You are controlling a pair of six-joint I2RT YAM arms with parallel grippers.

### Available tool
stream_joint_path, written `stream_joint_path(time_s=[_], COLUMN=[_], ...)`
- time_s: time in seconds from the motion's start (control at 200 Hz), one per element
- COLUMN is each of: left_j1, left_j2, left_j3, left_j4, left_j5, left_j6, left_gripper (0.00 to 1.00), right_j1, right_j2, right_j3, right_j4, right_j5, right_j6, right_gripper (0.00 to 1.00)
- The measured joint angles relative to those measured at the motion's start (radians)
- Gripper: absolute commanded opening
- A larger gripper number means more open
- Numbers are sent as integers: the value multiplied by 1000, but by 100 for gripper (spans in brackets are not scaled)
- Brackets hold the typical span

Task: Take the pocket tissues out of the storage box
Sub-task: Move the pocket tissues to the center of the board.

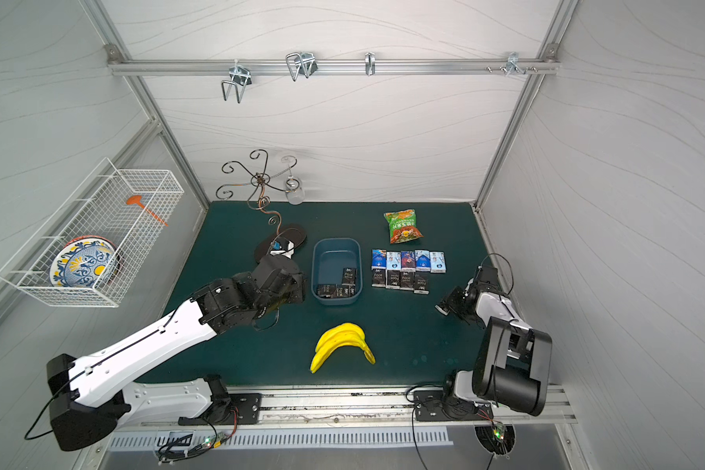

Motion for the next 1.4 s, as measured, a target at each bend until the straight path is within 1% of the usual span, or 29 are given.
stream_joint_path(time_s=[0.17,0.305,0.38,0.465,0.5,0.705,0.885,1.086,1.286,1.401], left_j1=[0,0,0,0,0,0,0,0,0,0], left_j2=[0,0,-1,-5,-7,-10,-10,-17,-21,-21], left_j3=[3,4,7,7,7,11,11,11,13,13], left_j4=[-10,-26,-35,-43,-47,-60,-61,-63,-70,-72], left_j5=[-18,-30,-39,-46,-48,-56,-58,-58,-58,-58], left_j6=[1,4,8,11,11,11,11,11,10,10], left_gripper=[45,45,45,45,45,45,45,45,45,44], right_j1=[32,124,160,187,193,204,206,206,205,203], right_j2=[66,150,170,185,196,222,219,201,197,168], right_j3=[66,170,198,214,224,248,259,260,260,258], right_j4=[-5,-40,-48,-60,-68,-80,-91,-93,-92,-90], right_j5=[2,76,116,154,171,211,240,248,216,204], right_j6=[-47,-117,-143,-169,-174,-188,-189,-188,-180,-171], right_gripper=[16,15,16,22,23,33,37,39,40,41])
